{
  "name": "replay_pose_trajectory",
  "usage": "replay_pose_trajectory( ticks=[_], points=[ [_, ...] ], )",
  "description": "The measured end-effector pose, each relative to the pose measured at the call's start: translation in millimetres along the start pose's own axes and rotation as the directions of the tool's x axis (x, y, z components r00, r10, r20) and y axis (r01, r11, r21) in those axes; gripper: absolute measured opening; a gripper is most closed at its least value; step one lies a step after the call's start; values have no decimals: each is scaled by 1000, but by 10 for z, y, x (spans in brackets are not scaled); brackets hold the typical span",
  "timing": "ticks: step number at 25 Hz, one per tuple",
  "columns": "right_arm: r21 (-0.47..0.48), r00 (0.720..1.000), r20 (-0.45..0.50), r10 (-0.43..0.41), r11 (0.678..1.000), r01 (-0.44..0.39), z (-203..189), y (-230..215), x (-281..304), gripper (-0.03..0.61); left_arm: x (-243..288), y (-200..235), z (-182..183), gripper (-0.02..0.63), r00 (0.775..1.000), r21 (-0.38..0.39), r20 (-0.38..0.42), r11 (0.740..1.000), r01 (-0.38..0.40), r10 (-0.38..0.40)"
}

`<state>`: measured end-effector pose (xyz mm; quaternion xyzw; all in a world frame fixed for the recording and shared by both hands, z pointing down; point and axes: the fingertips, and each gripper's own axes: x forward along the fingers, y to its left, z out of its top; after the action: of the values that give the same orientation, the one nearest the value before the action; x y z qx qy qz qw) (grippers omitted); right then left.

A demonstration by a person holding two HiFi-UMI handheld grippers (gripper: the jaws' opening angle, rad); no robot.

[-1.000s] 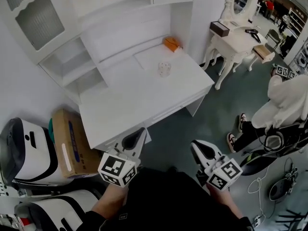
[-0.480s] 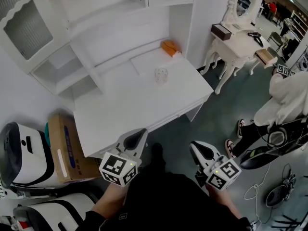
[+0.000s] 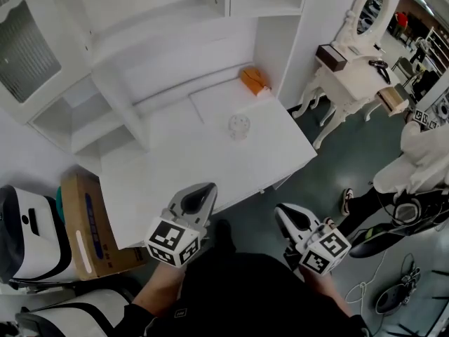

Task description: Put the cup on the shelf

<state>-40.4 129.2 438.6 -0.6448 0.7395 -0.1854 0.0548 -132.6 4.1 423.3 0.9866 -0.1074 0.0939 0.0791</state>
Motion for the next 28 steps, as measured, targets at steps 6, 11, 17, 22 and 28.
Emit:
replay_pose_trajectory(
  ticks=[6,11,17,22,28],
  points=[
    [-27,999,-27,31,999,-32,290,-230,630,17,294,506,124,12,1000,-16,7,1000,1,-1],
    [-18,998,-49,47,999,-48,388,-384,1082,17,454,867,173,12,1000,-39,23,999,-6,7],
    [1,995,-72,74,997,-74,452,-502,1467,17,623,1143,291,12,999,-91,52,996,-10,14],
    [11,989,-92,116,993,-115,492,-660,1627,17,816,1219,283,13,999,-91,28,995,-34,37],
    [22,973,-127,194,981,-193,603,-1022,1714,17,1080,1235,284,14,992,-119,17,985,-121,124]
  ],
)
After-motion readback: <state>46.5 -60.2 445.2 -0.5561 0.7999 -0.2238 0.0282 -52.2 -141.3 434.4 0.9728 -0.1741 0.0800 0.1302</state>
